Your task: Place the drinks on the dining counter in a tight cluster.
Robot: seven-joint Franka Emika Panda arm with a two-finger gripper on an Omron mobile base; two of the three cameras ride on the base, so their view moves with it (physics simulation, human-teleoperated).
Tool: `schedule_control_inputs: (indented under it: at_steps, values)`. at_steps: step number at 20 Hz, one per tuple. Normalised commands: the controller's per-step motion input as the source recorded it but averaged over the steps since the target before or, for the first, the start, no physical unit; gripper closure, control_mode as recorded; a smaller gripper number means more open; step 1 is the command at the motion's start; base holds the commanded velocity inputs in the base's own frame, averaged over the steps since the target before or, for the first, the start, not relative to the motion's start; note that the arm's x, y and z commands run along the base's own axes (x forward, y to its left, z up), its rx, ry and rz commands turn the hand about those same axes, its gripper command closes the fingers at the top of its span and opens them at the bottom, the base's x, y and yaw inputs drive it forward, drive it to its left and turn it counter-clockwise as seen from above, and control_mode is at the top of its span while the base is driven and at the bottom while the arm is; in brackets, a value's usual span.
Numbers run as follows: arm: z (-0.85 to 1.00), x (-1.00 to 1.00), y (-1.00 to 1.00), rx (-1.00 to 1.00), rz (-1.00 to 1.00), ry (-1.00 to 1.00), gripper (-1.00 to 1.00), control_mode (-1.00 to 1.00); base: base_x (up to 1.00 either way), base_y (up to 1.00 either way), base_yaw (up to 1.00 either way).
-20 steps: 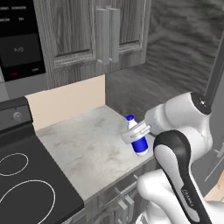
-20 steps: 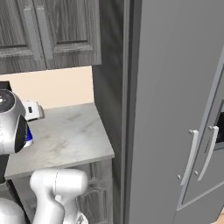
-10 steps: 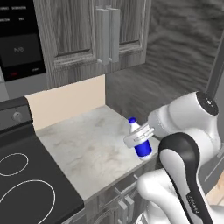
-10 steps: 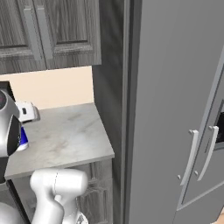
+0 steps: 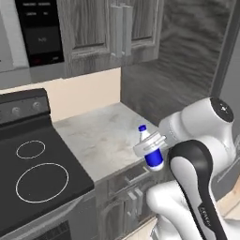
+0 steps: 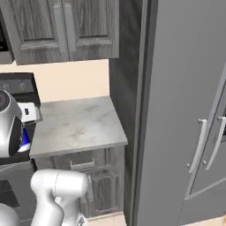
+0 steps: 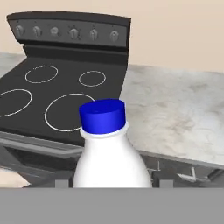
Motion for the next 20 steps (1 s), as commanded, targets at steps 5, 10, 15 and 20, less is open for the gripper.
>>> schedule_control_inputs:
  at_steps: [5, 10, 15, 20]
  values:
    - [0.0, 0.0, 0.0, 0.0, 0.0, 0.0, 1.0, 1.0, -0.43, 0.38, 0.73]
    - [0.0, 0.0, 0.0, 0.0, 0.0, 0.0, 1.0, 1.0, -0.24, 0.75, 0.86]
    - [0.0, 0.0, 0.0, 0.0, 0.0, 0.0, 1.0, 1.0, -0.03, 0.94, 0.81]
    - [0.0, 0.0, 0.0, 0.0, 0.0, 0.0, 1.0, 1.0, 0.25, 0.59, 0.76]
